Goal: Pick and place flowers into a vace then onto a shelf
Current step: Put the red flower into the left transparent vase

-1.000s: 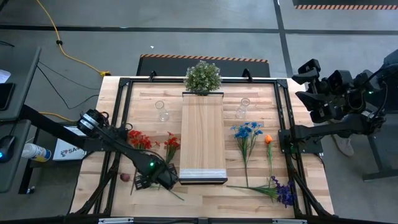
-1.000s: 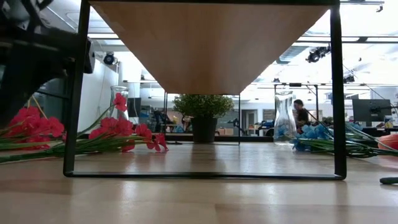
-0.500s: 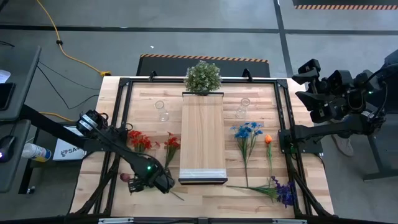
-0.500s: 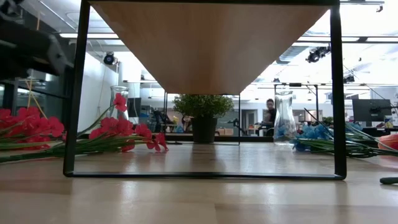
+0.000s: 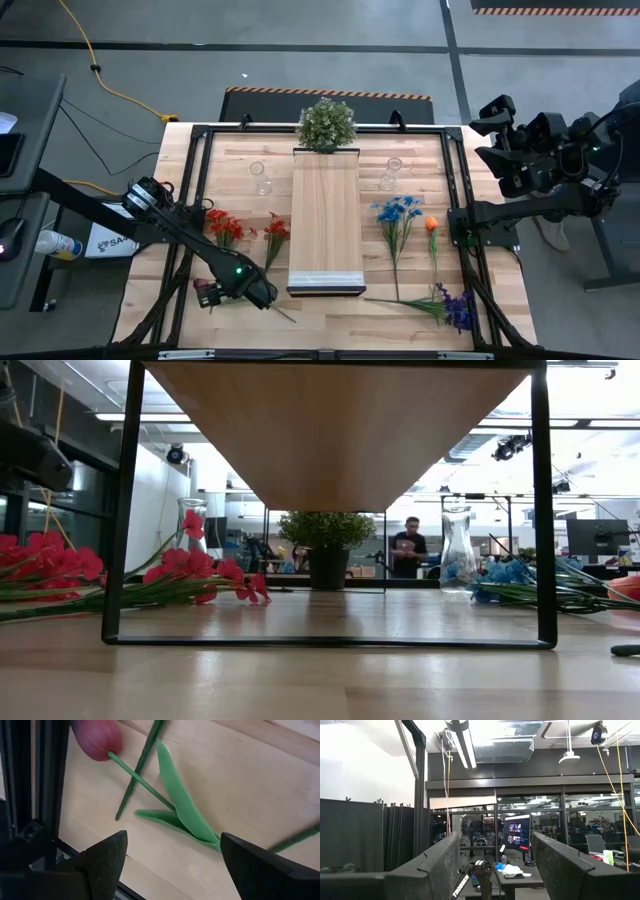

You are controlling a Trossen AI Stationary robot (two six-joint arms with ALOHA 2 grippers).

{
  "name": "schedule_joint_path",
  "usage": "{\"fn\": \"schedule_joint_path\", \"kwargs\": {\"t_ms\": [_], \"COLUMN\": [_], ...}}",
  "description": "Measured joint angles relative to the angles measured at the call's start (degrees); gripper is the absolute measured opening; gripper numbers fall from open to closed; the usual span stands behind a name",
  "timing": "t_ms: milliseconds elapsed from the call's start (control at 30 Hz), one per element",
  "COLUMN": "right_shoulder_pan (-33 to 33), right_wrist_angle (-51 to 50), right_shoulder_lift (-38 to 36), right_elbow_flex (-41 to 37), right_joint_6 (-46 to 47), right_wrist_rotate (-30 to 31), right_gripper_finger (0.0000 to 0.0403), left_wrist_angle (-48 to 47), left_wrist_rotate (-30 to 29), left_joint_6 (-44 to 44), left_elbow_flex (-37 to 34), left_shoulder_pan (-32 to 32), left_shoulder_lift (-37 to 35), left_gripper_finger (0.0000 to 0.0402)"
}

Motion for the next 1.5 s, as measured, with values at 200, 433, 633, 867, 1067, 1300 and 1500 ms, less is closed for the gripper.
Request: {"fn": "schedule_joint_path", "kwargs": {"t_ms": [200,433,633,867,1067,1300,1500], "right_shoulder_pan": [0.0,0.0,0.0,0.0,0.0,0.0,0.0], "right_wrist_angle": [0.0,2.0,3.0,3.0,3.4,3.7,3.7], "right_shoulder_lift": [0.0,0.0,0.0,0.0,0.0,0.0,0.0], "right_elbow_flex": [0.0,0.0,0.0,0.0,0.0,0.0,0.0], "right_joint_6": [0.0,0.0,0.0,0.0,0.0,0.0,0.0], "right_wrist_rotate": [0.0,0.0,-0.4,-2.4,-2.1,-2.1,-2.1], "right_gripper_finger": [0.0236,0.0236,0.0236,0.0236,0.0236,0.0236,0.0236], "left_wrist_angle": [2.1,3.8,3.0,6.5,6.7,6.9,7.3], "left_wrist_rotate": [1.6,3.2,3.8,4.3,4.6,3.6,1.7], "left_joint_6": [0.0,-0.1,0.1,0.2,0.1,0.0,0.3], "left_elbow_flex": [0.0,0.2,0.2,-3.0,-3.6,-3.6,-3.6], "left_shoulder_pan": [0.0,0.5,1.5,1.6,2.0,2.0,2.0], "left_shoulder_lift": [4.2,7.9,8.2,8.0,8.0,8.5,8.6], "left_gripper_finger": [0.0351,0.0351,0.0351,0.0351,0.035,0.0298,0.0234]}}
